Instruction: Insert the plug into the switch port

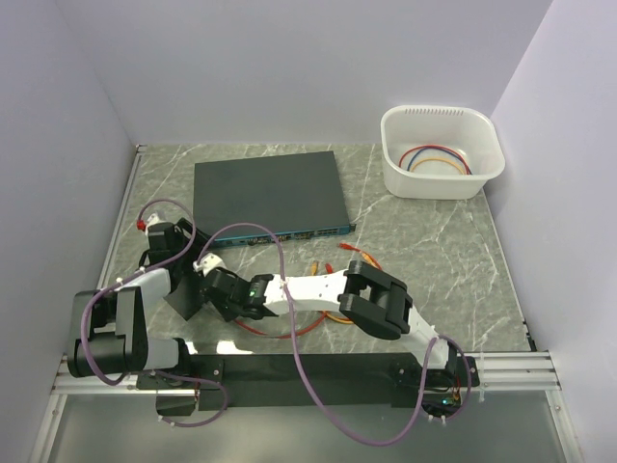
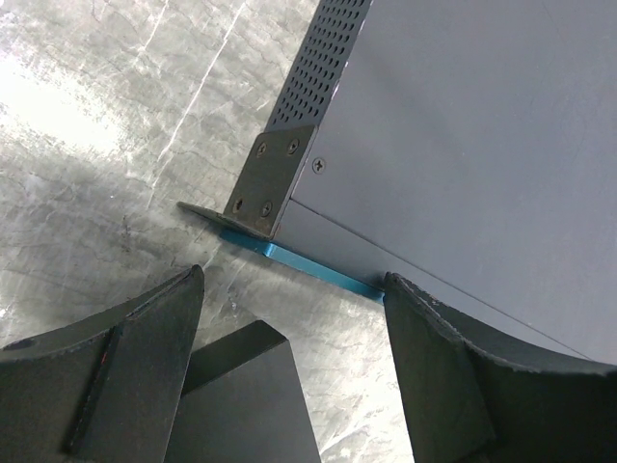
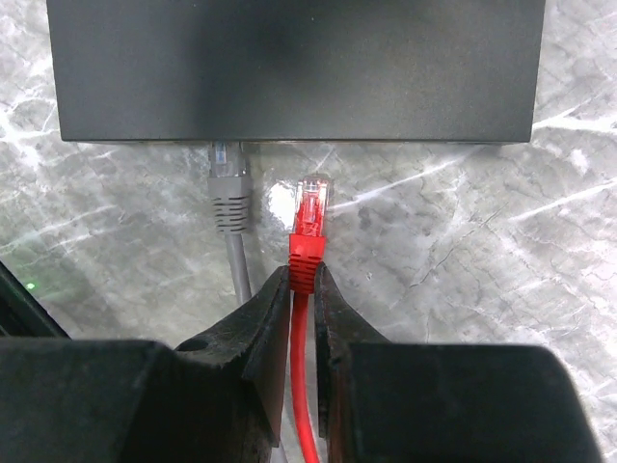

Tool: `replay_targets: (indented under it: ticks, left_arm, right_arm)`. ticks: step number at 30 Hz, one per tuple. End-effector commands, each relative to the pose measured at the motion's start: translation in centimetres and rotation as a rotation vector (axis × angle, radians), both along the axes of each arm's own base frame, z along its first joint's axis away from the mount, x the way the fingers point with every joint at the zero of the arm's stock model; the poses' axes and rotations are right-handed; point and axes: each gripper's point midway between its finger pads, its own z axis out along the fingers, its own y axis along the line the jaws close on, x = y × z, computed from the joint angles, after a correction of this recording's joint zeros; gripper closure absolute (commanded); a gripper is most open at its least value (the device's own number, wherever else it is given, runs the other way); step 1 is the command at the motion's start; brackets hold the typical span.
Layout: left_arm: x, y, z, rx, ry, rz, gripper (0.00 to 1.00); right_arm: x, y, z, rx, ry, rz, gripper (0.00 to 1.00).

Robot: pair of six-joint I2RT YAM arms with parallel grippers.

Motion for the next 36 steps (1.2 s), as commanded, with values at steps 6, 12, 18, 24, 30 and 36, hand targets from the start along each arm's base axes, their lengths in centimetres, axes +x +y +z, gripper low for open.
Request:
replay_targets:
  ticks: [6,12,18,24,30,36]
  left_arm:
    - [-0.3,-0.1,-0.8,0.016,0.044,-0.009,0.19]
    - [-0.2,-0.1,-0.8,0.018,0.046,-0.009,0.19]
    - [-0.2,-0.2,-0.8,0.021,0.048,-0.01,0.19]
    - [-0.2,-0.2,-0.8,0.024,0.049,-0.011,0.19]
    - [-0.2,-0.2,-0.8,0.026,0.051,-0.01,0.19]
    - [-0.2,-0.3,-0.8,0.026,0.049,-0.014,0.19]
  right_arm:
    - [1.6,0.8,3.8,0.073,-0.061,-0.028,1.0]
    - [3.2,0.9,4.2,0.081,-0.07,-0.047,1.0]
    - [3.8,1.5,4.6,0.091,-0.074,-0.048,1.0]
    - [3.4,2.7,4.8,0.108,-0.056,-0.03,1.0]
    - [2.6,3.4,4.4,0.11,-0.045,-0.019,1.0]
    - [3.2,3.5,3.8,0.1,-0.056,-0.033,1.0]
